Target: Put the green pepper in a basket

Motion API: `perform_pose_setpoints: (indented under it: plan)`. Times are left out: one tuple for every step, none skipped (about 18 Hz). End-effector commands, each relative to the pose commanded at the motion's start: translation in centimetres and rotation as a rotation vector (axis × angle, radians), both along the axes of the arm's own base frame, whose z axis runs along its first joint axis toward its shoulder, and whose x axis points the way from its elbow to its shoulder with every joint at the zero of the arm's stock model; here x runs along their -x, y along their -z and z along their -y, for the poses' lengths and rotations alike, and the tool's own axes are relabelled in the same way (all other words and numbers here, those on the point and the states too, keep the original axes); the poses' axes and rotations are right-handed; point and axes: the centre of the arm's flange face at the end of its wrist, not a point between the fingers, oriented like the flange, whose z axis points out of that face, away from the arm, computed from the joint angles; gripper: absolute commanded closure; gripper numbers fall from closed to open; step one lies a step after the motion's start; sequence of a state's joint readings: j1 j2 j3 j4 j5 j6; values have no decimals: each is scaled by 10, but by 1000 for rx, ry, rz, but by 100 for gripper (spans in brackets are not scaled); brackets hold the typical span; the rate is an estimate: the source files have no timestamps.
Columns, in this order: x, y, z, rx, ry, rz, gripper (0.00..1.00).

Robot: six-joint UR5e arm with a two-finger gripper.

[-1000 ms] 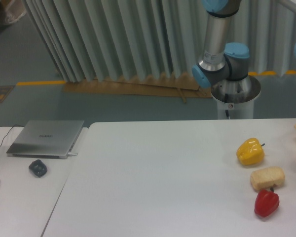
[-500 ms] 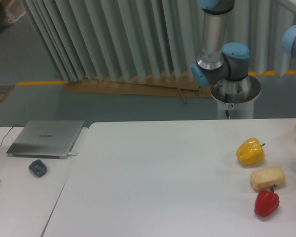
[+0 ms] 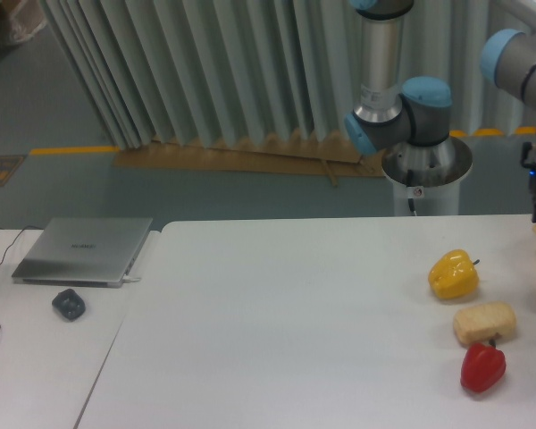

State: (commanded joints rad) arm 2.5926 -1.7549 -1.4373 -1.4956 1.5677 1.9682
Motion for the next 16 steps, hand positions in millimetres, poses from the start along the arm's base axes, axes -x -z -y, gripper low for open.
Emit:
perform_pose_setpoints:
  plan:
    - [-4, -2, -2, -1, -6, -1, 0]
    - [-6, -2, -3, -1, -8, -1, 0]
    - [-8, -2, -5, -1, -5, -1, 0]
    - [-10, -4, -5, 0, -3, 0, 0]
    - [-14, -8, -4, 1, -2, 3, 0]
    - [-16, -8, -3, 5, -2, 8, 0]
    - [-17, -10, -2, 5, -2, 8, 0]
    - [-20, -14, -1, 4, 0, 7, 0]
    - [-21, -14, 1, 6, -2, 11, 0]
    - [-22, -14, 0, 9, 0, 15, 0]
    - [-24, -13, -1, 11, 5, 18, 0]
    - [-28, -13, -3, 12, 11, 22, 0]
    - [-29, -14, -3, 14, 12, 22, 0]
    - [-30, -14, -3, 14, 12, 22, 0]
    - [-30, -14, -2, 15, 12, 23, 0]
    - [-31, -16, -2, 14, 12, 22, 0]
